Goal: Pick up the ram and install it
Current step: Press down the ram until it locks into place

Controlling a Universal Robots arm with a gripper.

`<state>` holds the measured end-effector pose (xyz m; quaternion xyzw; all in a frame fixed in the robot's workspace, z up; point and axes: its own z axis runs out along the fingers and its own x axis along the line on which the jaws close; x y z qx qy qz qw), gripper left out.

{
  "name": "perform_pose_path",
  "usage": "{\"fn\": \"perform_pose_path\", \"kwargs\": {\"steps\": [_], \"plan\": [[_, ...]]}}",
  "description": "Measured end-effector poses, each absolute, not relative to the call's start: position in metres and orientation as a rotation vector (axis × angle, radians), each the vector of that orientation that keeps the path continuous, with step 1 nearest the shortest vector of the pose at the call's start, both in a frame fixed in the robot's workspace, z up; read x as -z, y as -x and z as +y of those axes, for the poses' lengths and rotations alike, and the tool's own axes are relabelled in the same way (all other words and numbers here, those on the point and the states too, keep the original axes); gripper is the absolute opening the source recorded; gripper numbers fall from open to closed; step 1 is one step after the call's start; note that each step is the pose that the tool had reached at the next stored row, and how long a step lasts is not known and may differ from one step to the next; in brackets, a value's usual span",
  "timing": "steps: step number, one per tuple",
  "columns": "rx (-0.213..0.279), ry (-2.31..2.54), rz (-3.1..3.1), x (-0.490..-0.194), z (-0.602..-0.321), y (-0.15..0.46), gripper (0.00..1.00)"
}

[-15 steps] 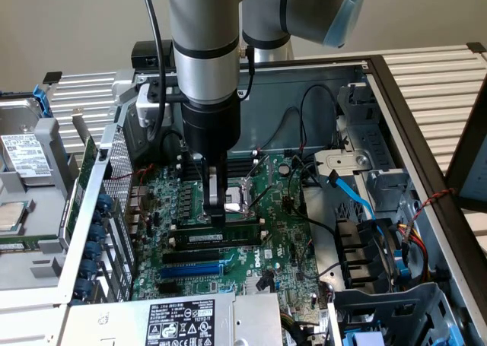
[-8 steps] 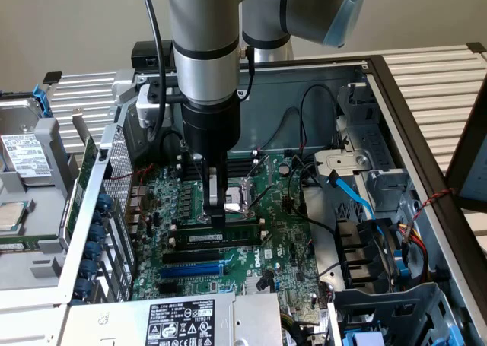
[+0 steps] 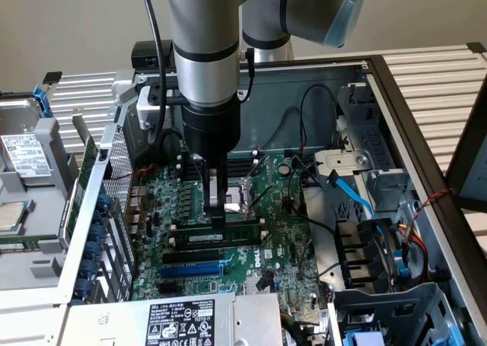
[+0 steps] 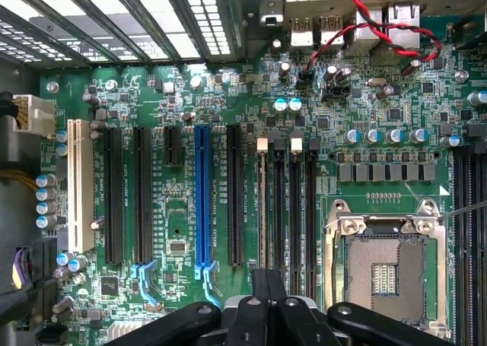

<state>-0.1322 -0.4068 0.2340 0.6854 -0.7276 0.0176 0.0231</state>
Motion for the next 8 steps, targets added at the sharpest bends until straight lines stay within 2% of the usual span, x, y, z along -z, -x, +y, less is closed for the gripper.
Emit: {"fn": "perform_pose_path", "kwargs": {"steps": [8], "plan": [[-0.055, -2.122, -2.253, -0.233, -0.4068, 0.1322, 0.1]]}}
